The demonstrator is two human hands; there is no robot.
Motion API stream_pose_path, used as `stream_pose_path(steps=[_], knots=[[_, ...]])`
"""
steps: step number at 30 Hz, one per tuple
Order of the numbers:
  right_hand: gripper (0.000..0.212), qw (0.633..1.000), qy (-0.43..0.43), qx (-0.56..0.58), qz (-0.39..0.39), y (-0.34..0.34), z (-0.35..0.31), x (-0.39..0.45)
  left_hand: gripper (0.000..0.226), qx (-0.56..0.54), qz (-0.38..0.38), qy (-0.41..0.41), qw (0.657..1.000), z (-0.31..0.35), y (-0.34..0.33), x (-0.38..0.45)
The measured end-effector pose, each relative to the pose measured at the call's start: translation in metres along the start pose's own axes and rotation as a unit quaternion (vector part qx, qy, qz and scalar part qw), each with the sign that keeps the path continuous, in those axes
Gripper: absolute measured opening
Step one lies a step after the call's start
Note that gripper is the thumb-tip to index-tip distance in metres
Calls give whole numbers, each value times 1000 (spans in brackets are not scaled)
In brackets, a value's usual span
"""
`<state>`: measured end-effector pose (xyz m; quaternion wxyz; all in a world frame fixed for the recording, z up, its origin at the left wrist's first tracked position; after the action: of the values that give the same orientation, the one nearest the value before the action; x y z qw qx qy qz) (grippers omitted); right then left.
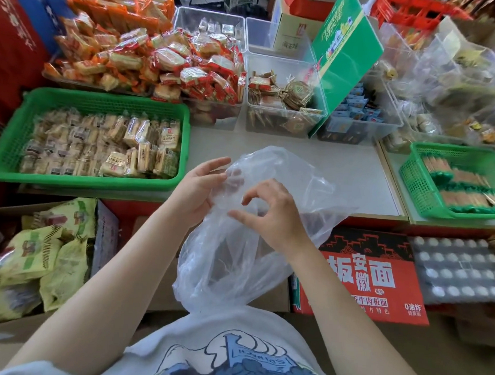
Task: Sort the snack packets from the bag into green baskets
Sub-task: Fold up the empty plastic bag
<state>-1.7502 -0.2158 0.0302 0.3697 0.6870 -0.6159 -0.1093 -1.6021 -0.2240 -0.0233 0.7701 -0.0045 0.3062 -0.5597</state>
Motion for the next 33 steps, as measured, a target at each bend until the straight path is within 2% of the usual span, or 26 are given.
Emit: stream_pose_path(steps=[3, 5, 9, 13, 14, 16, 18, 20, 22, 25, 27, 31, 33], knots=[[66, 991, 8, -46, -122, -21, -15, -12, 37, 23, 83, -32, 996, 5, 14, 9], [71, 983, 13, -86, -163, -32, -16, -20, 36, 3, 102, -32, 994, 9, 17, 11], [23, 991, 46, -82, -97, -27, -14, -17, 35, -41, 98, -8, 994, 14, 18, 4], [10, 996, 21, -46, -75, -18, -5, -8, 33, -53, 71, 9, 996, 9, 21, -4], [10, 997, 10, -36, -61, -12, -4, -5, 36, -27, 60, -1, 998, 8, 23, -4], [13, 999, -27, -10, -31, 0, 2, 0, 51, 115, 27, -48, 992, 7, 27, -6], [13, 996, -81, 23, -5, 11, 9, 4, 72, 237, -4, -63, 969, -1, 24, -13], [15, 988, -135, 76, 17, 20, 19, 8, 79, 316, 1, -62, 947, -13, 21, -19], [17, 973, -180, 140, 32, 28, 27, 12, 67, 369, 49, -87, 924, -18, 22, -19], [18, 955, -215, 200, 41, 47, 46, 17, 34, 393, 123, -128, 902, -18, 26, -18], [18, 943, -240, 221, 68, 66, 67, 19, 20, 402, 140, -140, 894, -16, 23, -19], [13, 928, -269, 226, 126, 105, 99, 21, 25, 424, 111, -139, 888, -15, 0, -22], [12, 929, -271, 205, 147, 123, 115, 22, 25, 465, 112, -156, 864, -14, -8, -20]])
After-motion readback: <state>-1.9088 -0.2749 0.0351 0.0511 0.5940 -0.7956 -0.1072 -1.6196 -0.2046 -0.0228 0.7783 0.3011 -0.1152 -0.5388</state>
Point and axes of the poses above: each hand's wrist, its own x-axis towards the middle knuckle, its own y-axis out of the back of the hand, z = x × y, the point moved 9 cm from there along x, towards the middle knuckle, and after that the axes turned 11 degrees about z, right-handed, at the moved point
